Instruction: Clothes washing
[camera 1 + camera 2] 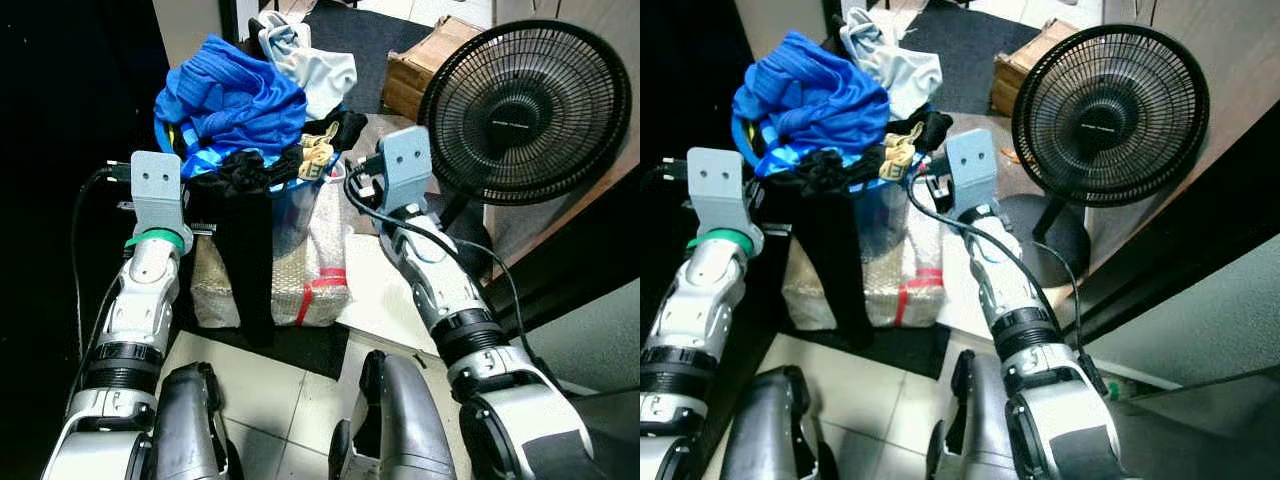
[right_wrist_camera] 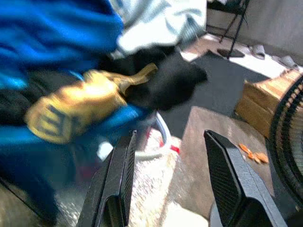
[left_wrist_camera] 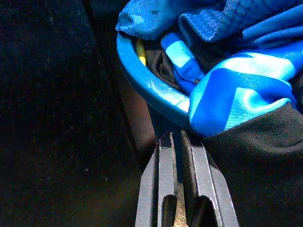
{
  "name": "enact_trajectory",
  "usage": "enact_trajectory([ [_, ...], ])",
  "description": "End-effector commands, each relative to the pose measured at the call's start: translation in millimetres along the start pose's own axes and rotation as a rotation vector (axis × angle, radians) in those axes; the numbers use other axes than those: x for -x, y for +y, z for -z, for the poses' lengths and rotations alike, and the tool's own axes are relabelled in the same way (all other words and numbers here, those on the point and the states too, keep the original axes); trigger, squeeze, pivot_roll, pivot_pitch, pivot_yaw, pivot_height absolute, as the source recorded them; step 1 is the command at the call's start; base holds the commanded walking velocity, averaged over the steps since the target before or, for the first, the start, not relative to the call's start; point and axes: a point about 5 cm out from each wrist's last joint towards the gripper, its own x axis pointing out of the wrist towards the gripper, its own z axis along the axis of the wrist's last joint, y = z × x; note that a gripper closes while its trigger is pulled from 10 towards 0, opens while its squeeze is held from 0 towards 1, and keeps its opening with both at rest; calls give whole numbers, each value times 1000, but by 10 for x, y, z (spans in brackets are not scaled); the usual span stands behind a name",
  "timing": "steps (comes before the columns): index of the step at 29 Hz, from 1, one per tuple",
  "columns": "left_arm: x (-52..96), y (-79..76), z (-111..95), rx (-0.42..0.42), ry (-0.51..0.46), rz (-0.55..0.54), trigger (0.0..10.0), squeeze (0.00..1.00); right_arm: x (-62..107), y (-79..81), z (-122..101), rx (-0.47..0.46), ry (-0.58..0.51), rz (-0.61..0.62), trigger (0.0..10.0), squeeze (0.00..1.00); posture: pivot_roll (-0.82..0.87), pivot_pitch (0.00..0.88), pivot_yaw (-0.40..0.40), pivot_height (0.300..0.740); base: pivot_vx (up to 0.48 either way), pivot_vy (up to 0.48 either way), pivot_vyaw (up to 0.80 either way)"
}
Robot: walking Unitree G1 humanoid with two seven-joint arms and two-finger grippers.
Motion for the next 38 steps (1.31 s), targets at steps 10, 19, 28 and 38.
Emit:
enact_trajectory([
  [10, -129, -168, -185, 22, -39, 51, 10000, 0, -236, 83, -287, -70, -35, -24, 10000, 0, 87, 208, -41, 500, 0, 0, 0],
  [19, -28, -45, -179, 24, -48, 17, 10000, 0, -331, 492, -480, -199, -72, -240, 10000, 0, 118, 215, -71, 500, 0, 0, 0],
  [28, 120, 137, -104, 15, -34, -36, 10000, 0, -246, 665, -227, -151, 32, -344, 10000, 0, 139, 226, -92, 500, 0, 0, 0],
  [38, 133, 106, -90, 16, -17, -29, 10000, 0, -208, 257, -7, -80, 135, -162, 10000, 0, 122, 232, -77, 500, 0, 0, 0],
])
